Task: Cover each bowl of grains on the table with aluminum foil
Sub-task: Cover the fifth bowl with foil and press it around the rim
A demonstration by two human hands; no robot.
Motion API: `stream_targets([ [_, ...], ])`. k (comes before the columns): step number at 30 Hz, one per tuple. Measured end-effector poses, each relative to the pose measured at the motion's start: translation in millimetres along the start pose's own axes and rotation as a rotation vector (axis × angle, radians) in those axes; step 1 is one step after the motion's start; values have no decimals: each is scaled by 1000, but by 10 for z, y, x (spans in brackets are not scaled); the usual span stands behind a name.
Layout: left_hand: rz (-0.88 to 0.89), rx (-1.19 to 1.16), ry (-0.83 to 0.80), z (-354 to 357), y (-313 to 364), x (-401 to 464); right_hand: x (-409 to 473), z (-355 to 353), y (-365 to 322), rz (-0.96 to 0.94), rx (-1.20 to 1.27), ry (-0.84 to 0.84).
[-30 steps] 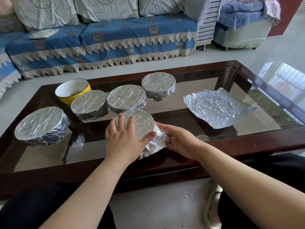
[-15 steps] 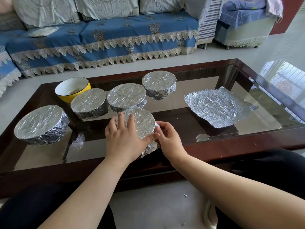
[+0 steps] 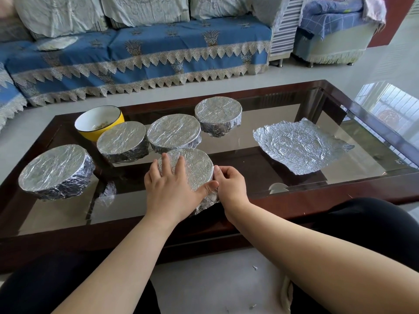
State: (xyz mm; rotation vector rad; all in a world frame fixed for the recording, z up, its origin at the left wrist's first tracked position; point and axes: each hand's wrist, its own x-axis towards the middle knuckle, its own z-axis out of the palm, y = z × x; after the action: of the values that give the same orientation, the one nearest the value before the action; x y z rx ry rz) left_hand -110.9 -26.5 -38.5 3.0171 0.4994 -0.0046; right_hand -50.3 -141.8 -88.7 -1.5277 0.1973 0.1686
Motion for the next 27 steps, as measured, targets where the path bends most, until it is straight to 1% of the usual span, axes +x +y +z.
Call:
stream_targets([
  [3, 3, -25, -8, -7, -6, -3, 14, 11, -16, -42, -101, 4],
  [8, -15, -161, -98, -166, -146, 55, 7, -24, -75, -125, -293, -48],
  [12, 8, -118, -124, -207, -192, 49, -10, 3, -51, -236, -532, -111],
  [14, 8, -117, -108, -194, -178, 57, 9, 18, -36, -294, -689, -106],
  [17, 14, -158, -93, -175, -178, 72, 35, 22, -49, -317, -892, -84],
  [19, 18, -193, -92, -172, -181, 67, 52, 27, -60, -309, -934, -94],
  [24, 32, -194, -91, -183, -176, 59, 98, 21, -68, -303, -1028, -152],
  [27, 31, -192, -87, -173, -178, 63, 113, 13, -63, -309, -985, -142],
])
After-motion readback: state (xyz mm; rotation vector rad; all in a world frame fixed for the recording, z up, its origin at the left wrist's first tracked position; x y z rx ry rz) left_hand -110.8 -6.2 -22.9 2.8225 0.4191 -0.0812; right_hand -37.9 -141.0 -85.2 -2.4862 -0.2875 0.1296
